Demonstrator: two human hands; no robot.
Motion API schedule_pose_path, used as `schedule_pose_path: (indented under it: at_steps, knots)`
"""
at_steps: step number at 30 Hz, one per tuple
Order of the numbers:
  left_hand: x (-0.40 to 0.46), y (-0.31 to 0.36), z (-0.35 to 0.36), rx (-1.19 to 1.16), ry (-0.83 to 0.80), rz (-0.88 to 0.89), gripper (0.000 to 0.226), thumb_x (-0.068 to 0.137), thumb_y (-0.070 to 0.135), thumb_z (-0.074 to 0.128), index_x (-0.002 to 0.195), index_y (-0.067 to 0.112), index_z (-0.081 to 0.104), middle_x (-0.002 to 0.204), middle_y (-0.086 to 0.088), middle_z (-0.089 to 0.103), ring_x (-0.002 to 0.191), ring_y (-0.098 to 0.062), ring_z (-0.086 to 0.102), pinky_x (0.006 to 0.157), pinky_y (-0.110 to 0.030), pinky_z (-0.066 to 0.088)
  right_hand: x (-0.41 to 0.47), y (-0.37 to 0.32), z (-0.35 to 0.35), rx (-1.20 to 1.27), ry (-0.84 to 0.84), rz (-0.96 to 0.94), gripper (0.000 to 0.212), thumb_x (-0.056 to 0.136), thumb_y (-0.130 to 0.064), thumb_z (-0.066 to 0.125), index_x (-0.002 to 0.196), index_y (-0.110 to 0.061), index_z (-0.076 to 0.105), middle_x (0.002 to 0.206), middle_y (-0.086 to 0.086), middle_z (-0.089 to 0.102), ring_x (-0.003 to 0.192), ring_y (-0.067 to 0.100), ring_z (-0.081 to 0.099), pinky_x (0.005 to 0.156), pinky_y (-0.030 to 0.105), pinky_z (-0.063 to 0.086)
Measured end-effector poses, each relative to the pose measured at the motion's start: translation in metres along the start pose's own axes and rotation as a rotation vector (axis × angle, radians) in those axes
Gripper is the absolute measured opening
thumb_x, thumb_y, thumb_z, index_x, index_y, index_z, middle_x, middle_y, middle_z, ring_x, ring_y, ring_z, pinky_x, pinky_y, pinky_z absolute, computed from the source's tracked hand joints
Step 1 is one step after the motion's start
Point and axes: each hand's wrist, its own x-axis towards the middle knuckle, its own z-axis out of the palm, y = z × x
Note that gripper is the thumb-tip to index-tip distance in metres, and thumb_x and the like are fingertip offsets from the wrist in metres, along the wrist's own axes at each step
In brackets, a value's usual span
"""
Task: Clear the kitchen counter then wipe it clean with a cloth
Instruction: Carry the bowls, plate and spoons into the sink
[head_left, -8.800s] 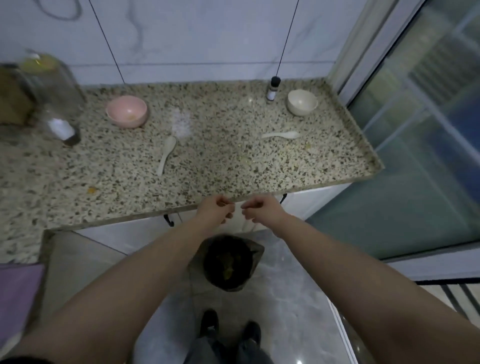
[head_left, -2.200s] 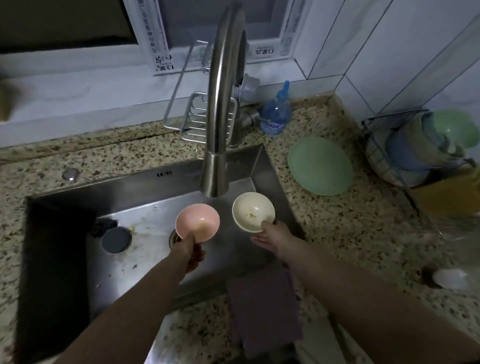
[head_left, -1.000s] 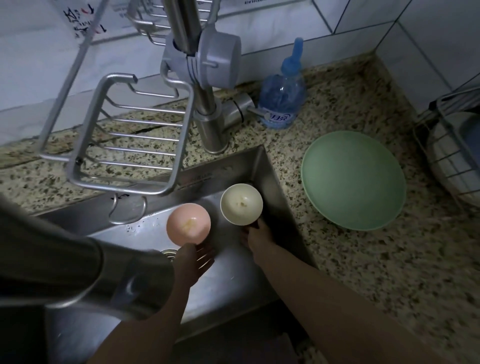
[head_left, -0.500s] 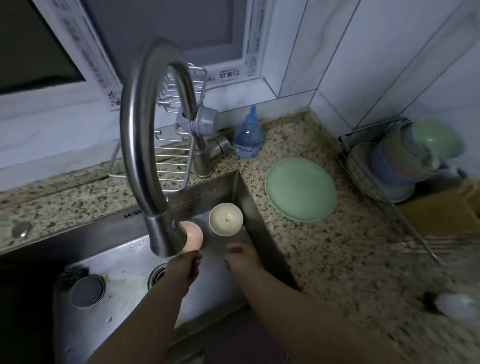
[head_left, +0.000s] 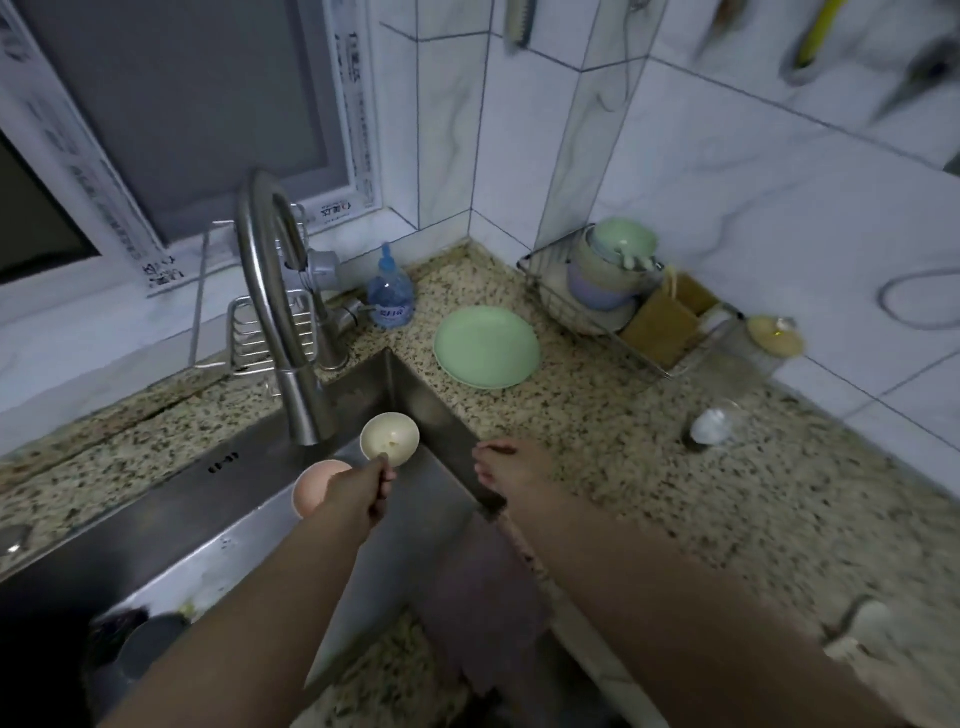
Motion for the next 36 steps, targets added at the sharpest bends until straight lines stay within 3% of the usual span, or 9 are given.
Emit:
schedule_pose_path:
  at_steps: [7, 13, 17, 21, 24, 27, 30, 33, 36]
  knots:
    - [-0.032, 0.004, 0.037, 0.059, -0.029, 0.099, 0.009, 0.086, 0.008, 0.064, 0.078, 0.009, 0.060, 0.036, 0.006, 0.053, 0.028, 0.001, 0.046, 0.033, -0.008, 0.034, -0.033, 0.001, -0.051, 0.117, 0.092, -0.069, 0.007, 0.090, -0.011, 0.067, 0.084, -0.010, 0.064, 0.071, 0.005, 0.063, 0.060, 0.011, 0.058, 0.053, 0.022, 0.047]
    - [-0.024, 0.003, 0.068, 0.102, -0.110, 0.119, 0.024, 0.091, 0.028, 0.066, 0.070, 0.018, 0.062, 0.043, 0.010, 0.056, 0.039, 0.000, 0.047, 0.036, -0.011, 0.030, -0.015, -0.003, -0.075, 0.116, 0.047, -0.073, 0.023, 0.094, -0.024, 0.065, 0.076, -0.010, 0.067, 0.066, 0.003, 0.063, 0.060, 0.013, 0.057, 0.069, 0.032, 0.051]
    - [-0.014, 0.010, 0.086, 0.120, -0.104, 0.195, 0.011, 0.093, 0.022, 0.063, 0.083, 0.017, 0.064, 0.069, -0.002, 0.064, 0.050, -0.003, 0.059, 0.038, -0.012, 0.041, 0.018, -0.012, -0.078, 0.100, 0.049, -0.006, 0.025, 0.100, -0.018, 0.051, 0.080, -0.008, 0.063, 0.070, 0.005, 0.060, 0.056, 0.013, 0.054, 0.050, 0.021, 0.047]
    - [-0.005, 0.023, 0.101, 0.104, -0.175, 0.188, 0.018, 0.093, 0.016, 0.063, 0.110, 0.011, 0.068, 0.085, -0.004, 0.068, 0.073, -0.012, 0.066, 0.044, -0.015, 0.048, 0.060, -0.029, -0.070, 0.051, 0.022, 0.020, 0.014, 0.099, -0.016, 0.053, 0.108, -0.009, 0.062, 0.084, 0.004, 0.066, 0.073, 0.015, 0.064, 0.078, 0.034, 0.057]
    - [0.005, 0.032, 0.110, 0.082, -0.209, 0.147, 0.021, 0.093, 0.015, 0.063, 0.115, 0.016, 0.065, 0.093, -0.001, 0.069, 0.082, -0.015, 0.068, 0.055, -0.020, 0.053, 0.086, -0.047, -0.059, 0.045, 0.004, 0.064, 0.023, 0.099, -0.010, 0.051, 0.118, -0.001, 0.060, 0.090, 0.009, 0.067, 0.089, 0.025, 0.068, 0.093, 0.041, 0.056]
    - [0.008, 0.035, 0.118, 0.100, -0.282, 0.078, 0.021, 0.095, 0.015, 0.060, 0.114, 0.022, 0.063, 0.096, 0.001, 0.068, 0.085, -0.016, 0.066, 0.071, -0.025, 0.050, 0.105, -0.057, -0.054, 0.090, -0.026, 0.130, 0.037, 0.100, -0.007, 0.046, 0.136, 0.005, 0.046, 0.114, 0.024, 0.067, 0.109, 0.037, 0.066, 0.104, 0.047, 0.047]
    - [0.015, 0.036, 0.120, 0.077, -0.287, 0.004, 0.018, 0.096, 0.015, 0.059, 0.112, 0.020, 0.064, 0.090, 0.000, 0.070, 0.081, -0.014, 0.065, 0.069, -0.025, 0.046, 0.130, -0.066, -0.044, 0.086, -0.007, 0.105, 0.043, 0.098, -0.020, 0.055, 0.137, -0.004, 0.045, 0.094, 0.013, 0.067, 0.084, 0.023, 0.070, 0.087, 0.040, 0.059]
    - [0.022, 0.036, 0.116, 0.029, -0.270, -0.035, 0.015, 0.095, 0.014, 0.061, 0.109, 0.015, 0.065, 0.082, -0.001, 0.072, 0.074, -0.014, 0.064, 0.070, -0.024, 0.047, 0.151, -0.072, -0.033, 0.110, -0.006, 0.118, 0.047, 0.098, -0.015, 0.056, 0.141, 0.000, 0.043, 0.117, 0.022, 0.063, 0.078, 0.021, 0.066, 0.060, 0.030, 0.058]
    - [0.030, 0.037, 0.109, 0.012, -0.230, -0.048, 0.015, 0.093, 0.016, 0.064, 0.108, 0.017, 0.066, 0.097, -0.003, 0.070, 0.085, -0.016, 0.066, 0.094, -0.035, 0.050, 0.166, -0.075, -0.027, 0.101, 0.022, 0.117, 0.043, 0.099, -0.011, 0.054, 0.138, 0.002, 0.046, 0.124, 0.025, 0.060, 0.084, 0.025, 0.065, 0.051, 0.027, 0.053]
